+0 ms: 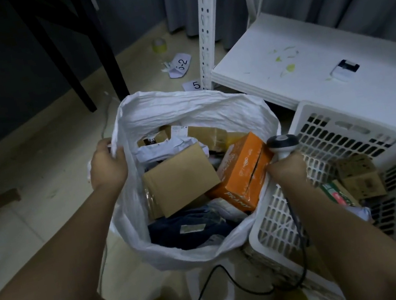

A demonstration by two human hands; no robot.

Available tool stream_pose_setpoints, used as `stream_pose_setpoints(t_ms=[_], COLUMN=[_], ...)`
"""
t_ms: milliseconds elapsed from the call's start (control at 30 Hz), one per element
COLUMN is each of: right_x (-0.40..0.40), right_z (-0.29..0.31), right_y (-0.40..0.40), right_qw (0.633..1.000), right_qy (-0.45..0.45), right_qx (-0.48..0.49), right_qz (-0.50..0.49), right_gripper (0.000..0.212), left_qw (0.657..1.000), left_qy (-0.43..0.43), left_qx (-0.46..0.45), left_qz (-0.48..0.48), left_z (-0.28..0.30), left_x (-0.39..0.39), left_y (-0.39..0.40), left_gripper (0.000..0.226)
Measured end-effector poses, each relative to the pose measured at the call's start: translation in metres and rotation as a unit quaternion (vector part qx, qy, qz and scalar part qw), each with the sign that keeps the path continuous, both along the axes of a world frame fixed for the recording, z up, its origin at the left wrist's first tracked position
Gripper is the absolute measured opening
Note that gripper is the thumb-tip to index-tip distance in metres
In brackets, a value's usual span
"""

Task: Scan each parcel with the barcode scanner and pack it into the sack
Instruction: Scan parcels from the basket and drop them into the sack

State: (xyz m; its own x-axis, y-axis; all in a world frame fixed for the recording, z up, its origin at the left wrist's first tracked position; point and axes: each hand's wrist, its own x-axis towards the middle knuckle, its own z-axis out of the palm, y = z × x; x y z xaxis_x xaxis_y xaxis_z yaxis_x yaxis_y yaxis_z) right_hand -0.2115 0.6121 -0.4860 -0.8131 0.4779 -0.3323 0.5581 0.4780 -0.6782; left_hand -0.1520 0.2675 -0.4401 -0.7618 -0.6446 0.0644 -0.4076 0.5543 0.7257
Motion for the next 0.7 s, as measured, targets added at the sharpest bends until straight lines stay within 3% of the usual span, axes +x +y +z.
stream_pose_setpoints(t_ms=[167,400,533,600,700], right_x=[0.011,0.023,0.026,0.026,0.023], right_z=[0.002,0.002,0.006,0.008,0.006], right_y=[0.004,0.014,0.014,0.016,0.025], right_qw=[0.998,0.99,0.986,0.984,0.978], right_qy=[0.018,0.02,0.015,0.014,0.017], right_qx=[-0.062,-0.134,-0.155,-0.169,-0.196], right_qz=[-0.013,-0.042,-0.052,-0.056,-0.065], right_gripper=[0.033,0.045,0.048,0.046,0.042], left_qw=[0.999,0.981,0.966,0.953,0.939], left_qy=[0.038,0.067,-0.02,-0.081,-0.058], left_qx=[0.017,0.005,-0.118,-0.204,-0.283], left_qz=[-0.028,-0.181,-0.231,-0.211,-0.185], left_z=[0.012,0.028,0.021,0.022,0.025], left_x=[0.001,-0.001,-0.005,-0.007,-0.008], left_y=[0.014,0.055,0.076,0.09,0.117], left_gripper=[0.027,0.011,0.01,0.024,0.041])
